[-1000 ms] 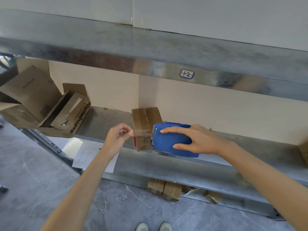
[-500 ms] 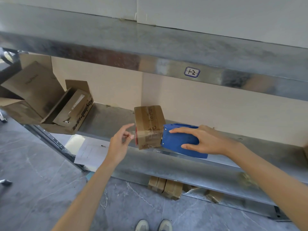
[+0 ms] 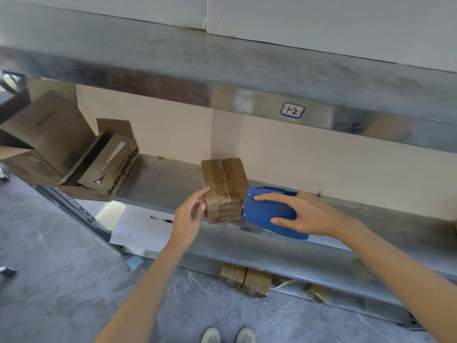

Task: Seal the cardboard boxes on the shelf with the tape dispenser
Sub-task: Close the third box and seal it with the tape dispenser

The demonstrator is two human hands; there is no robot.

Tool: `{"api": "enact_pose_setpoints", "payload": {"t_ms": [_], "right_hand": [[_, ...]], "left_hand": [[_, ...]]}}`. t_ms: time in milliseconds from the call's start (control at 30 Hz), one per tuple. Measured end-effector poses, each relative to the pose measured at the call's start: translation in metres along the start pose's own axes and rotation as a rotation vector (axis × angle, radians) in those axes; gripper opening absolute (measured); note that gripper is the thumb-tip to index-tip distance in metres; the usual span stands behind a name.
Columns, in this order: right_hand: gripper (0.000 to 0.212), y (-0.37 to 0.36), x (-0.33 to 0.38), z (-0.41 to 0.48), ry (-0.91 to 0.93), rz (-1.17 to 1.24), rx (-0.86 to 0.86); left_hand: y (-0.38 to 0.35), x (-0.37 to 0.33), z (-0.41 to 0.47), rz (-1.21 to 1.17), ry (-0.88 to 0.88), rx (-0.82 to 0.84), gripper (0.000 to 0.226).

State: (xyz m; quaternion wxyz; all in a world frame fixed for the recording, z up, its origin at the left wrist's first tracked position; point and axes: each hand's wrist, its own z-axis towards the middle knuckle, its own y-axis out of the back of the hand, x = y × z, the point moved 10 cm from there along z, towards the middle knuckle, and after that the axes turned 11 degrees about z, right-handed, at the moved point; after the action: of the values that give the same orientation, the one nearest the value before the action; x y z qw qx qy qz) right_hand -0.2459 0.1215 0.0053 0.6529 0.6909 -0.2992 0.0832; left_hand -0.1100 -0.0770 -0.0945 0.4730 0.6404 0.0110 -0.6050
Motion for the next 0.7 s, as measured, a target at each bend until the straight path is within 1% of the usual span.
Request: {"api": "enact_pose_setpoints", "payload": {"t_ms": [67, 233, 300, 400, 533, 633, 700], "right_hand": [[0.054, 0.0, 0.0, 0.0, -0.006, 0.007, -0.001], [0.055, 0.0, 0.0, 0.001, -0.01, 0.013, 0.005], [0.055, 0.001, -0.002, 0.002, -0.019, -0.004, -0.005], [0.055, 0.001, -0.004, 0.002, -0.021, 0.0, -0.011], [0.055, 0.001, -0.004, -0.001, -0.003, 0.0, -0.023], [0.054, 0.001, -0.004, -0.002, -0.012, -0.014, -0.031], [0.054, 0.001, -0.005, -0.002, -0.018, -0.008, -0.033]], "left_hand": [[0.0, 0.0, 0.001, 0.007, -0.013, -0.035, 0.046], [-0.001, -0.001, -0.001, 0.08, -0.084, -0.074, 0.059], [0.003, -0.005, -0.001, 0.093, -0.109, -0.109, 0.06], [0.009, -0.013, 0.004, 0.126, -0.158, -0.174, 0.047], [0.006, -0.02, 0.012, 0.119, -0.224, -0.149, 0.025], [0.007, -0.023, 0.018, 0.14, -0.258, -0.155, 0.017], [0.006, -0.023, 0.02, 0.182, -0.273, -0.168, 0.016]]}}
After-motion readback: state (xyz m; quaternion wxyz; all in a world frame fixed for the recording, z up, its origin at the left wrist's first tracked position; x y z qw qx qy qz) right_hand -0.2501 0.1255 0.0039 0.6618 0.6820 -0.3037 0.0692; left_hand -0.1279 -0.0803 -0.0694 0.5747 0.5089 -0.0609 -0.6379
